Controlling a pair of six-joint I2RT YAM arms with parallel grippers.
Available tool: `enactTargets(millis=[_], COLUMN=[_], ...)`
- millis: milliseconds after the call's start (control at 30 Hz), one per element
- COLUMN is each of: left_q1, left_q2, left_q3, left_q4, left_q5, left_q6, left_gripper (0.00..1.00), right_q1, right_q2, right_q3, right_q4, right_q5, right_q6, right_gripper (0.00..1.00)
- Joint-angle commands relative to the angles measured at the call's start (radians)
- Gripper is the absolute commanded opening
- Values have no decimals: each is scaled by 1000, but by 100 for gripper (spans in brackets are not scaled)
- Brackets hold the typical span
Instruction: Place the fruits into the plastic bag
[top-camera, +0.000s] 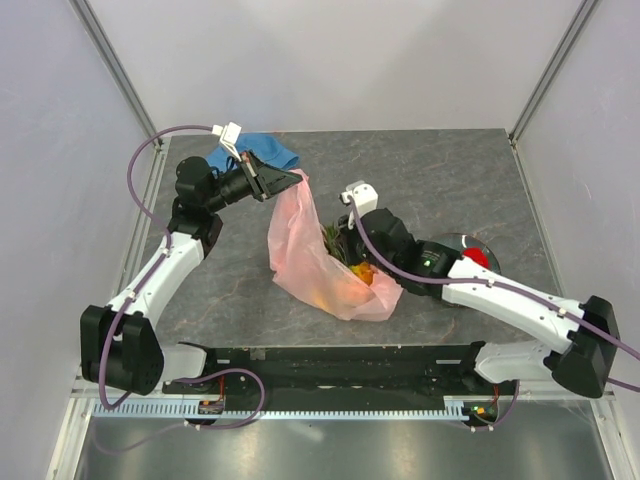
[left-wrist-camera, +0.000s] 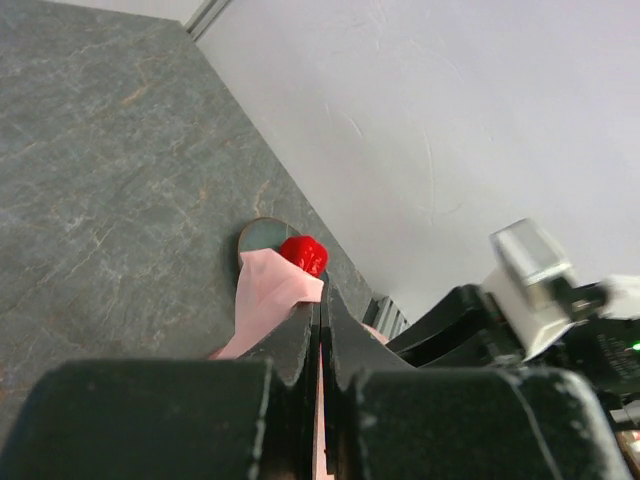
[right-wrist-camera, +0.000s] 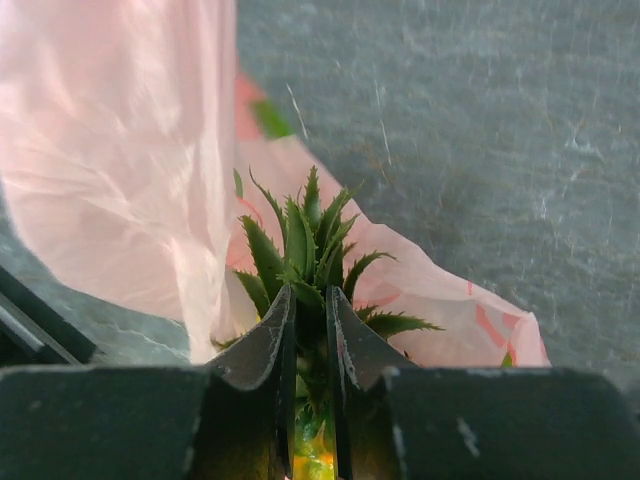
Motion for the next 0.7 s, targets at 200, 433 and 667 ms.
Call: enactTargets(millis=[200,433,667], left_q1=[6,9,16], left_q2=[-21,-47,-31], left_q3=[-35,-11,-25], left_q4=[192,170,181], left_q5=[75,72,73], left_q6=[-94,-72,-70], left_gripper=[2,2,2], right_q1=[47,47,44], right_q2=[257,370,321], right_q3=[84,91,80], right_q4=[-48,-133,-154], right_q5=[19,149,214], right_q6=[-126,-28,11], right_gripper=[0,4,52])
